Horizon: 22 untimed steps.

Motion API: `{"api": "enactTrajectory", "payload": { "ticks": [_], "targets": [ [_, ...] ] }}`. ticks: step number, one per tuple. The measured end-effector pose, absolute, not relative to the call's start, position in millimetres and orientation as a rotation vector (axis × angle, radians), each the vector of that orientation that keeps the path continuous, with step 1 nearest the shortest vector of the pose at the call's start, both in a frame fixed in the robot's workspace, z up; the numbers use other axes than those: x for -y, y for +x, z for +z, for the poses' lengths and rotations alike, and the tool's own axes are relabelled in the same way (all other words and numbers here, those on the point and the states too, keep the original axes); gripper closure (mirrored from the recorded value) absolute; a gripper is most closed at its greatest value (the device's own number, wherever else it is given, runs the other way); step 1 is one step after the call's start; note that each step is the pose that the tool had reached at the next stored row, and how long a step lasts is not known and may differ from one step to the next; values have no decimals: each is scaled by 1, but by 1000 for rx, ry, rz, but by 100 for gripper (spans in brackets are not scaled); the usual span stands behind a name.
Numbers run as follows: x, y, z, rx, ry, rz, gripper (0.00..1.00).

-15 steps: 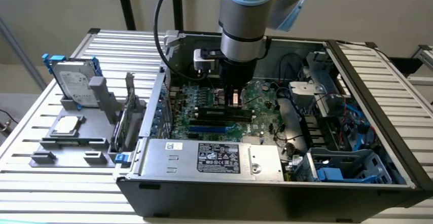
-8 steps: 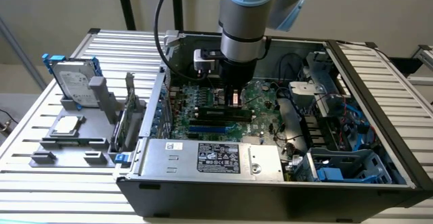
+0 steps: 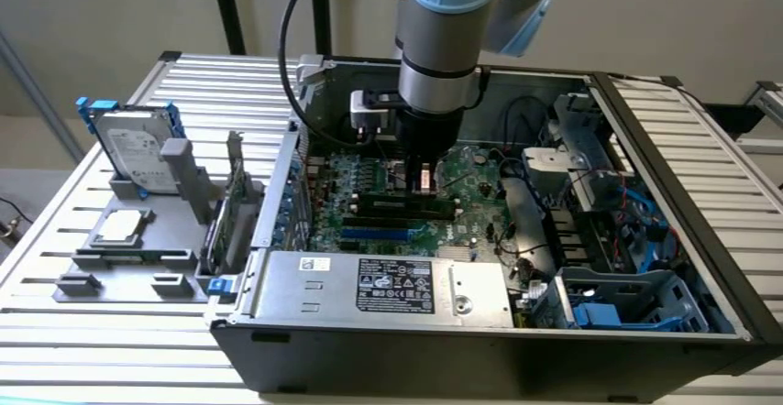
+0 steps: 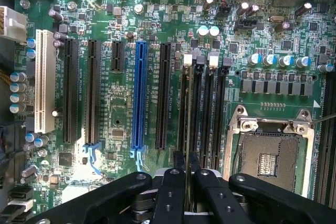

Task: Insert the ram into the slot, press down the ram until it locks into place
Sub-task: 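Insert the ram into the slot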

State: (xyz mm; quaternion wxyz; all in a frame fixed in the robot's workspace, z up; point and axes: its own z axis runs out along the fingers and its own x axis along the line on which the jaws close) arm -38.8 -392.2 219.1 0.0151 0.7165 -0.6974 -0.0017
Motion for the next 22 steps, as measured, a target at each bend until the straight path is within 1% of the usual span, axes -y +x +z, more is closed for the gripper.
{"api": "enactTrajectory", "payload": {
  "ticks": [8, 22],
  "targets": [
    [392, -39, 219, 2167, 2233, -5, 86],
    [392, -39, 228, 2158, 2246, 1, 86]
  ]
}}
